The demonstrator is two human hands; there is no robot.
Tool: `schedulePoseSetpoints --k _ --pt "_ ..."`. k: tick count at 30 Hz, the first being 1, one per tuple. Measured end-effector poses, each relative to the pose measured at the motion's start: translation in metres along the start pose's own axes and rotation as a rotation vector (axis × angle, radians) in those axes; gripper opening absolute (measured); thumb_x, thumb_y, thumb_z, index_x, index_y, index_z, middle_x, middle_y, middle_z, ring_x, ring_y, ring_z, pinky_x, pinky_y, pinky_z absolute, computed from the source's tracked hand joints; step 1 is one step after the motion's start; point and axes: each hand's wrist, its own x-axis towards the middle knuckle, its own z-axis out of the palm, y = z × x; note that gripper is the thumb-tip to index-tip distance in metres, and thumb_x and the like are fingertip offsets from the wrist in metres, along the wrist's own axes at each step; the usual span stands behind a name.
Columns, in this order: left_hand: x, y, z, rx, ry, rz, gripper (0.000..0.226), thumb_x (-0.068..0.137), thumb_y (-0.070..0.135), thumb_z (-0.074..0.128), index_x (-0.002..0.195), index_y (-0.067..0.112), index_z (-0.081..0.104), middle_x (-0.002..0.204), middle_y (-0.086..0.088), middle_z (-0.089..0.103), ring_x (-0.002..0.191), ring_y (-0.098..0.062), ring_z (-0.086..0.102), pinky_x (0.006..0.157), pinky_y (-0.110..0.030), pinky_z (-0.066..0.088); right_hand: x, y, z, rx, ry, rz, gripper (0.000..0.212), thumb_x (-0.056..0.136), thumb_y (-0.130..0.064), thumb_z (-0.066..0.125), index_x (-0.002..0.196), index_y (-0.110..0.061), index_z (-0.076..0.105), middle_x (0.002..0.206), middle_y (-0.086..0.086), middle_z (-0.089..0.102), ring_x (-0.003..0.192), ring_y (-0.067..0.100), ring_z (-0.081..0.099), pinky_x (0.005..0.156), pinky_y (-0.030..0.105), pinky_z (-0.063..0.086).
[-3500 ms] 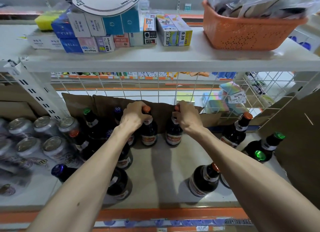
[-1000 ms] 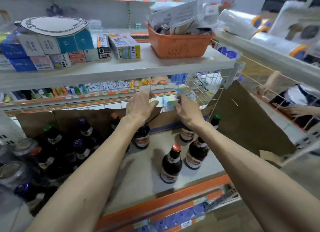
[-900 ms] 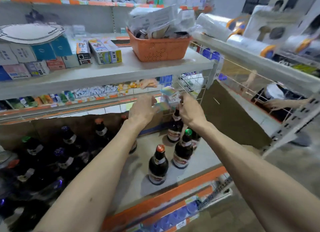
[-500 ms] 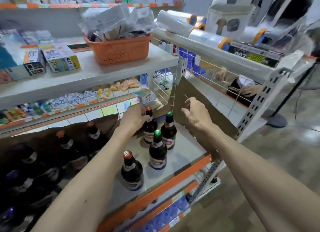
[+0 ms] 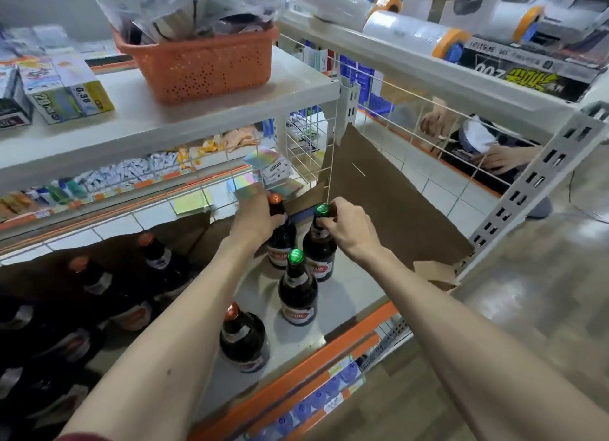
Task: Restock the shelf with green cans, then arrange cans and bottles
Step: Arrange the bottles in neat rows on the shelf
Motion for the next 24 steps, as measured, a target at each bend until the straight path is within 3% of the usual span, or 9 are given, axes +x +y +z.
schedulePoseSetpoints --k 5,11,18,24 --pt "0.009 -0.004 0.012 -0.118 -0.004 -0.032 0.048 0.085 0.021 0.073 0.128 0.015 0.053 0.122 -0.007 0.060 0.113 -0.028 0.056 0.086 -0.034 0.043 -0.002 -0.001 0.010 0.018 -0.002 -0.019 0.028 0.089 -0.033 0.063 0.105 -0.012 0.052 0.098 0.015 0.067 0.087 0.038 0.062 0.074 0.044 0.053" --pt "0.003 -0.006 0.008 -0.201 0.038 -0.056 0.030 0.073 0.015 0.074 0.102 0.018 0.064 0.090 -0.006 0.068 0.086 -0.027 0.064 0.074 -0.037 0.052 -0.003 -0.004 0.012 -0.019 0.059 -0.010 0.021 0.090 -0.027 0.058 0.100 -0.009 0.054 0.097 0.015 0.067 0.089 0.039 0.061 0.069 0.039 0.047" --pt "-0.028 -0.024 -0.032 -0.160 0.193 -0.034 0.019 0.077 0.019 0.075 0.080 0.009 0.059 0.080 -0.005 0.057 0.075 -0.025 0.051 0.056 -0.032 0.030 -0.001 -0.033 0.003 -0.069 0.069 -0.094 0.022 0.090 -0.026 0.058 0.102 -0.008 0.058 0.101 0.018 0.067 0.092 0.042 0.061 0.065 0.036 0.038" --pt "-0.059 -0.031 -0.094 -0.094 0.283 -0.026 0.020 0.078 0.019 0.075 0.067 0.018 0.059 0.064 0.002 0.056 0.066 -0.022 0.055 0.053 -0.030 0.031 -0.007 -0.085 -0.014 -0.074 0.080 -0.271 0.021 0.094 -0.024 0.059 0.105 -0.006 0.060 0.104 0.018 0.067 0.096 0.039 0.063 0.069 0.037 0.043"
